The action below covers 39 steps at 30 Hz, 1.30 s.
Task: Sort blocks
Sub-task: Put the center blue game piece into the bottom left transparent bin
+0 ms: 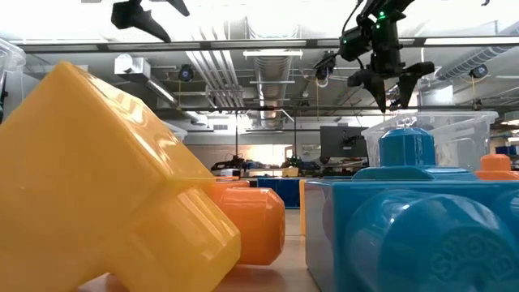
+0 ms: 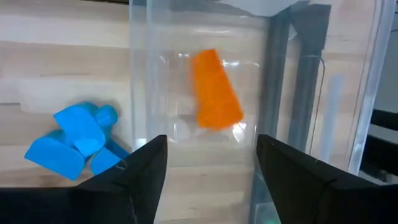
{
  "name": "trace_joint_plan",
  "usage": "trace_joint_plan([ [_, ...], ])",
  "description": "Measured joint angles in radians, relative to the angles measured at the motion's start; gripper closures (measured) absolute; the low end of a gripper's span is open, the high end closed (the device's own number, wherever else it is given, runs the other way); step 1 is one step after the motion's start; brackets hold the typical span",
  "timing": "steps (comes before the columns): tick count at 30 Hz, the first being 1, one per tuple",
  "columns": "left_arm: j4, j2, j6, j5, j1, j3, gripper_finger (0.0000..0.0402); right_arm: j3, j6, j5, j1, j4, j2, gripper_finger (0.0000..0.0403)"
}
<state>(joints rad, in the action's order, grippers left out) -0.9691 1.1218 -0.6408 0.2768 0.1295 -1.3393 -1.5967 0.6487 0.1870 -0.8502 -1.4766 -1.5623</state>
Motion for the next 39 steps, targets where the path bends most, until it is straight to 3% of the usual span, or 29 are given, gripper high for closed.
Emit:
trace_joint_plan([
  [6, 0.001, 0.067, 0.068, -0.033, 0.003, -0.021, 0.0078, 0.0, -0.013, -0.004, 0.063, 0.037, 0.055, 0.0181],
  [11, 0.013, 0.126, 0.345, -0.188, -0.009, -0.021, 0.0078, 0.0, 0.026, -0.004, 0.175, 0.088, 0.121, 0.0191],
  [17, 0.055, 0.211, 0.573, -0.264, -0.03, -0.021, 0.0078, 0.0, 0.098, 0.003, 0.32, 0.14, 0.183, 0.0193],
  [23, 0.193, 0.319, 0.613, -0.287, -0.097, -0.02, 0.0078, 0.0, 0.09, 0.066, 0.394, 0.151, 0.213, 0.0191],
  [32, 0.329, 0.544, 0.578, -0.292, -0.209, -0.02, 0.0078, 0.0, -0.013, 0.135, 0.392, 0.15, 0.226, 0.0186],
  [39, 0.435, 0.65, 0.589, -0.346, -0.219, -0.019, 0.0078, 0.0, -0.016, 0.136, 0.392, 0.146, 0.26, 0.0187],
])
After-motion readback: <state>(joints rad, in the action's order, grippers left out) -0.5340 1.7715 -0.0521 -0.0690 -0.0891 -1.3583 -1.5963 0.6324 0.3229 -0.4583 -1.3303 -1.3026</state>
